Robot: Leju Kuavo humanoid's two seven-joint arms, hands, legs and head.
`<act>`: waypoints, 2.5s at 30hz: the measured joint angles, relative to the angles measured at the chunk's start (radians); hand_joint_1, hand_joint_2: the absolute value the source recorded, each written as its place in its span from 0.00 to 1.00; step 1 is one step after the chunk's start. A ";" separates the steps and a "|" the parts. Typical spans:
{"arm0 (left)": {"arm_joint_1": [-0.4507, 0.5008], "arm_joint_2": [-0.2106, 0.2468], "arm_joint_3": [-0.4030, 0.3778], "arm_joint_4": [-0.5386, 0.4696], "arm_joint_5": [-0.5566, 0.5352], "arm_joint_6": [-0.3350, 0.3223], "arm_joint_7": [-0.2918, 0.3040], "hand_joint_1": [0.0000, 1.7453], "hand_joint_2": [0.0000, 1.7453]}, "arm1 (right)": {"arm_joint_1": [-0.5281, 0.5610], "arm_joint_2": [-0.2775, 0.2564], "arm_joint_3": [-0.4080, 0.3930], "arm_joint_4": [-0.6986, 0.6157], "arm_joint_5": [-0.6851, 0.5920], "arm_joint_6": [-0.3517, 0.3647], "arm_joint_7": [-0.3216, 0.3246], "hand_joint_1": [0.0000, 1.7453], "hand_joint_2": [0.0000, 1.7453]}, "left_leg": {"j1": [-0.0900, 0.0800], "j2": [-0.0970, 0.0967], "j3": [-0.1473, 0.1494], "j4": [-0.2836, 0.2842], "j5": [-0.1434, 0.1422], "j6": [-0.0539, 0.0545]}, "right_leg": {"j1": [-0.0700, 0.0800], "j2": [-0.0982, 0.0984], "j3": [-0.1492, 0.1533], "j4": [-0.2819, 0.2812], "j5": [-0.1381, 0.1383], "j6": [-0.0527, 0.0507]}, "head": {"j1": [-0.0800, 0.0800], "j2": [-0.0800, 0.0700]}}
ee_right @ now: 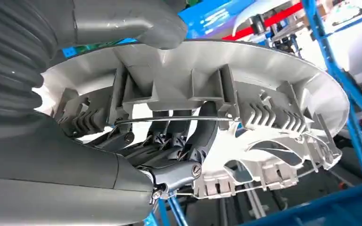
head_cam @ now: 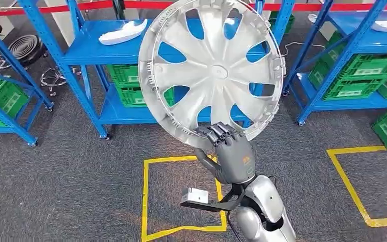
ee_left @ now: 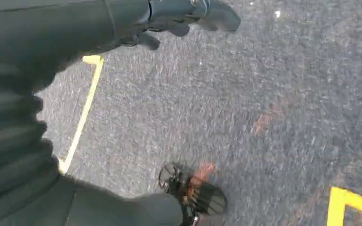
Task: Take the parts from the cabinet and place them on the table.
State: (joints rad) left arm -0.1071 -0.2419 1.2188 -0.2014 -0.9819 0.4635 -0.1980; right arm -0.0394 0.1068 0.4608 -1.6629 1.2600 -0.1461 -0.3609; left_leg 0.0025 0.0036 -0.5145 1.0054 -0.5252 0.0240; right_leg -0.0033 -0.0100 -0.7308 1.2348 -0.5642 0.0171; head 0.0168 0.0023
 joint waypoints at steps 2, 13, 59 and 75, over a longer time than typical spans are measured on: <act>0.001 0.000 0.000 0.000 -0.003 -0.005 -0.005 0.00 1.00 | 0.003 -0.001 0.000 0.000 0.001 0.001 0.000 1.00 1.00 | -0.001 -0.021 -0.022 0.007 0.012 -0.003 | 0.001 0.003 -0.029 0.104 -0.041 -0.001 | 0.000 0.000; 0.002 -0.005 0.000 0.000 0.002 0.000 -0.032 0.00 1.00 | 0.001 0.001 0.000 -0.002 0.006 0.016 0.000 1.00 1.00 | 0.001 -0.045 -0.085 0.056 0.011 -0.053 | -0.004 0.027 0.166 -0.218 0.071 -0.055 | -0.008 0.000; 0.000 -0.004 -0.019 0.001 -0.048 0.005 -0.014 0.00 1.00 | 0.014 0.000 0.001 -0.021 -0.002 0.053 0.005 1.00 1.00 | -0.018 0.062 -0.077 0.026 0.042 -0.037 | 0.014 -0.130 0.179 -0.198 0.036 -0.046 | -0.015 0.000; 0.007 -0.005 -0.018 0.002 -0.034 0.021 0.000 0.00 1.00 | -0.003 -0.005 0.010 0.011 -0.030 0.052 -0.007 1.00 1.00 | 0.012 -0.148 -0.114 0.029 0.077 -0.067 | -0.010 0.049 0.157 -0.171 0.040 -0.031 | -0.007 0.000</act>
State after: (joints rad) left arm -0.0999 -0.2464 1.2005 -0.1995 -1.0155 0.4849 -0.1976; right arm -0.0423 0.1022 0.4704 -1.6522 1.2299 -0.0946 -0.3674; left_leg 0.0147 -0.1440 -0.6283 1.0347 -0.4482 -0.0429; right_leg -0.0137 0.0390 -0.5734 1.0636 -0.5245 -0.0144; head 0.0096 0.0019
